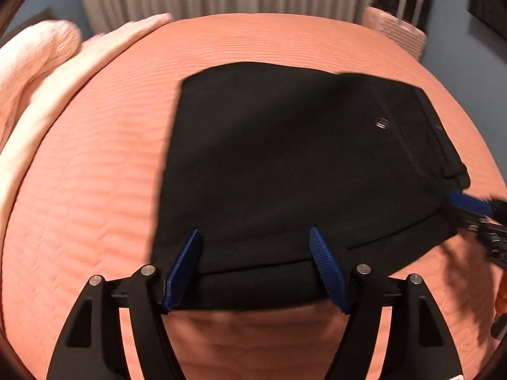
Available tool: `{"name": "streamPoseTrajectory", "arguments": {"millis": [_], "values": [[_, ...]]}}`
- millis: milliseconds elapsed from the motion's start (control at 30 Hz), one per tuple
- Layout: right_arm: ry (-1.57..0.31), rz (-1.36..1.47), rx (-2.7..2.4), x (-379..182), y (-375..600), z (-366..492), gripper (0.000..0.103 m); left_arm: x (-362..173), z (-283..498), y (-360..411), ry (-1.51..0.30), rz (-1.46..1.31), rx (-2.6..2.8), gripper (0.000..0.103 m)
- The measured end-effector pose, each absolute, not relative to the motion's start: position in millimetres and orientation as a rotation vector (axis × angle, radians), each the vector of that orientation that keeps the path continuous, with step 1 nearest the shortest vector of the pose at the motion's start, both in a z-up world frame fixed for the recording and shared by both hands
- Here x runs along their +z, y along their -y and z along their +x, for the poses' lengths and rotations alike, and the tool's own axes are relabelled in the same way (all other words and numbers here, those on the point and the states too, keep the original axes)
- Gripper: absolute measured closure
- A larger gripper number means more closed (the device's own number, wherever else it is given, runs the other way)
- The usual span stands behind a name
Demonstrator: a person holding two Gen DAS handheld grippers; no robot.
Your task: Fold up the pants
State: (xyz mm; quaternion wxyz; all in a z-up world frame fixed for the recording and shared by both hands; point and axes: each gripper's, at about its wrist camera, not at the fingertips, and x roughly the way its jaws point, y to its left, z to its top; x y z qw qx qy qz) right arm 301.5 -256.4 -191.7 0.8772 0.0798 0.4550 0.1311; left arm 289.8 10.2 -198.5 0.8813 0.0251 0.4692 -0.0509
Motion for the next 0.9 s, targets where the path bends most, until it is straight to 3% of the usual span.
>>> {"name": "streamPoseTrajectory", "arguments": {"millis": [100, 233, 533, 567, 600, 633, 900], "values": [[-0.93, 0.203, 0.15, -179.6, 288.4, 272.8, 0.068, -186.6, 280.4, -38.1, -0.946, 0.056, -0.017, 0.034], [-0.939, 0.316, 0.093, -177.0, 313.3, 252.3, 0.068, -189.3, 272.7, -67.8, -1.008, -0.027, 0.036, 0.034], [-0.831, 0.261, -0.012, -137.0, 265.1, 204.7, 0.068, -158.7, 212.0, -16.1, -0.909, 0.146, 0.098, 0.032], [-0.815, 0.25, -0.017, -129.2, 257.2, 204.1, 0.051, -154.1, 208.9, -10.7, -0.908, 0.138, 0.088, 0.032], [-0.791, 0.242, -0.035, -120.4, 251.0, 203.6, 0.027, -148.5, 204.9, -4.8, -0.905, 0.131, 0.078, 0.032], [-0.741, 0.238, -0.054, -108.0, 242.5, 201.9, 0.02, -144.2, 201.5, -1.4, -0.902, 0.128, 0.077, 0.03], [-0.664, 0.21, -0.001, -67.3, 217.0, 222.2, 0.014, -117.8, 201.0, 9.6, -0.888, 0.096, 0.066, 0.025]]}}
